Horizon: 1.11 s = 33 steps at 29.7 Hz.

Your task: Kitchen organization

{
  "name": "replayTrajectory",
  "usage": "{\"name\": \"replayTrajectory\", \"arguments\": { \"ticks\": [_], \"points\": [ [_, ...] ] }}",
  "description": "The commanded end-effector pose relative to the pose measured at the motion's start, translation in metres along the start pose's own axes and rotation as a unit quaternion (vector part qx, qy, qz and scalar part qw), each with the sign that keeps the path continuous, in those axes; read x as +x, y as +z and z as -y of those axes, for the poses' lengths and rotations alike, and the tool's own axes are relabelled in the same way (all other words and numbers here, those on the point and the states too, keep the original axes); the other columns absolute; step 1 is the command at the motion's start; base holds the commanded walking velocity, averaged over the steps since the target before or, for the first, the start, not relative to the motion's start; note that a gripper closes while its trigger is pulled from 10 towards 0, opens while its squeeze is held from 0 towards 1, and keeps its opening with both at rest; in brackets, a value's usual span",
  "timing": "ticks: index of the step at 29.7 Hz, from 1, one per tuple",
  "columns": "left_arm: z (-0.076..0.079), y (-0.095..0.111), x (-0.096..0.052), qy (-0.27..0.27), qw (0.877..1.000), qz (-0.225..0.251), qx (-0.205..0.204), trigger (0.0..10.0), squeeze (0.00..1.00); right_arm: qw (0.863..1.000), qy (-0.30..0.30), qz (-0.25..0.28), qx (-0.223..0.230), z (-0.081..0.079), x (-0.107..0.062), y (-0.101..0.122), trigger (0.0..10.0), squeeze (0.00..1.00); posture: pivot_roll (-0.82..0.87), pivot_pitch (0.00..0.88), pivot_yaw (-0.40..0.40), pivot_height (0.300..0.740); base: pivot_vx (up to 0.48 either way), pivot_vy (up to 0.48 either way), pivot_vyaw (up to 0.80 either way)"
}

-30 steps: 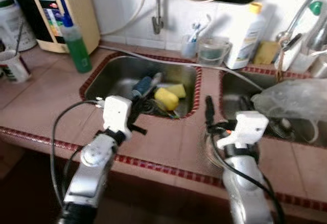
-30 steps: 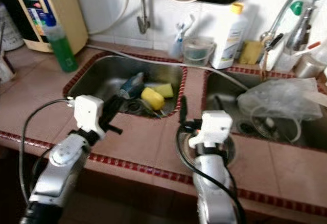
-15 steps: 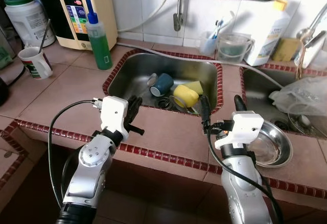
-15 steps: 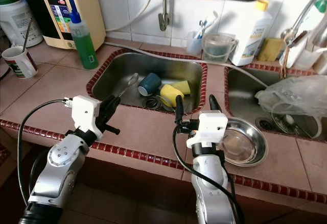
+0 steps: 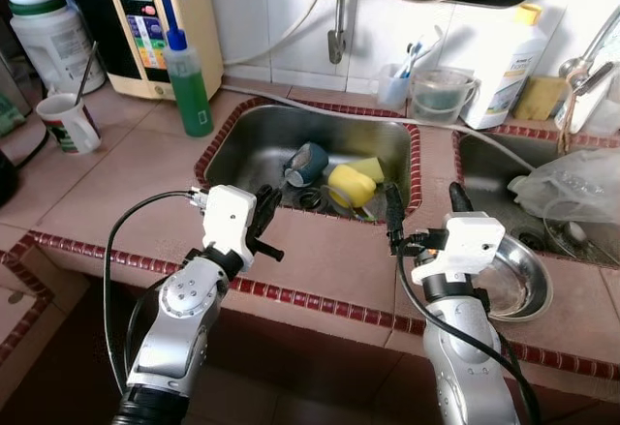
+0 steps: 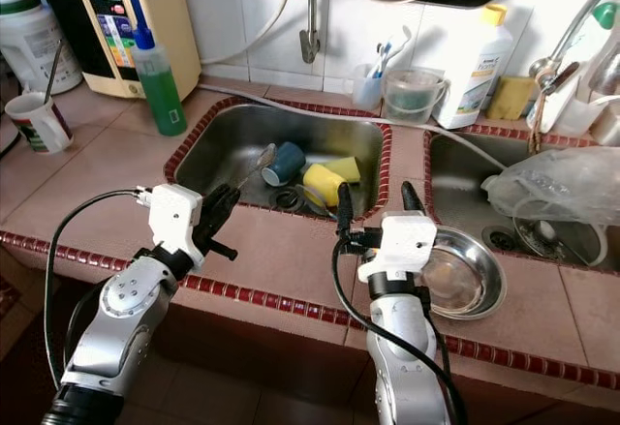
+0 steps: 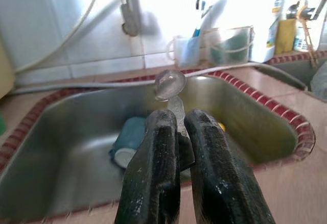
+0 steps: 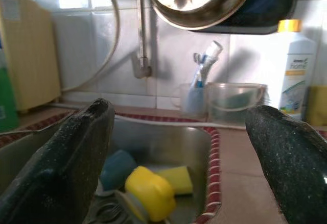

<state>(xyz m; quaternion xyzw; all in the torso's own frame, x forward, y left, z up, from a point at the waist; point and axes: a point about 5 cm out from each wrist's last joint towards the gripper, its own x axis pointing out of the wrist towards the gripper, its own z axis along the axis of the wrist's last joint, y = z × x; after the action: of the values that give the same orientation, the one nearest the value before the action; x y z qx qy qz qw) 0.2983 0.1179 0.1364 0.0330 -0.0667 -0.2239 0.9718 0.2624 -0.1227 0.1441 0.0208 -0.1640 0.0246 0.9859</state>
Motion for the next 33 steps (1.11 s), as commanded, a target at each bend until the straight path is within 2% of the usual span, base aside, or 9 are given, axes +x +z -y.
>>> {"name": "replayTrajectory", "arguments": {
  "ticks": [1, 12, 21, 27, 31, 33],
  "points": [
    [0.001, 0.005, 0.002, -0.008, 1.0, 0.01, 0.006, 10.0, 0.0, 1.0, -0.001, 0.007, 0.0, 0.001, 0.001, 0.004, 10.0, 0.0, -0.11, 0.04, 0.033, 0.74, 0.36, 0.0, 0.0],
    [0.002, 0.005, 0.002, -0.01, 1.0, 0.011, 0.003, 10.0, 0.0, 1.0, 0.001, 0.006, 0.0, 0.0, -0.001, 0.004, 10.0, 0.0, -0.11, 0.044, 0.029, 0.74, 0.355, 0.0, 0.0],
    [0.0, 0.007, 0.002, 0.004, 1.0, 0.017, -0.005, 10.0, 0.0, 1.0, 0.013, 0.0, 0.001, -0.001, -0.003, 0.003, 10.0, 0.0, -0.11, 0.054, 0.027, 0.74, 0.0, 0.0, 0.0],
    [-0.006, 0.004, 0.003, -0.004, 1.0, 0.003, 0.013, 10.0, 0.0, 0.998, 0.052, -0.017, 0.009, -0.009, -0.012, 0.001, 10.0, 0.0, -0.11, 0.07, 0.029, 0.74, 0.0, 0.0, 0.0],
    [-0.009, 0.002, 0.005, -0.011, 0.999, 0.0, 0.039, 10.0, 0.0, 0.998, 0.062, -0.027, 0.008, -0.009, -0.017, 0.0, 10.0, 0.0, -0.11, 0.08, 0.026, 0.74, 0.0, 0.0, 0.0],
    [-0.014, 0.0, 0.008, -0.009, 0.999, -0.005, 0.036, 10.0, 0.0, 0.997, 0.071, -0.035, 0.008, -0.008, -0.022, 0.0, 10.0, 0.0, -0.12, 0.089, 0.024, 0.74, 0.0, 0.0, 0.0]
  ]
}}
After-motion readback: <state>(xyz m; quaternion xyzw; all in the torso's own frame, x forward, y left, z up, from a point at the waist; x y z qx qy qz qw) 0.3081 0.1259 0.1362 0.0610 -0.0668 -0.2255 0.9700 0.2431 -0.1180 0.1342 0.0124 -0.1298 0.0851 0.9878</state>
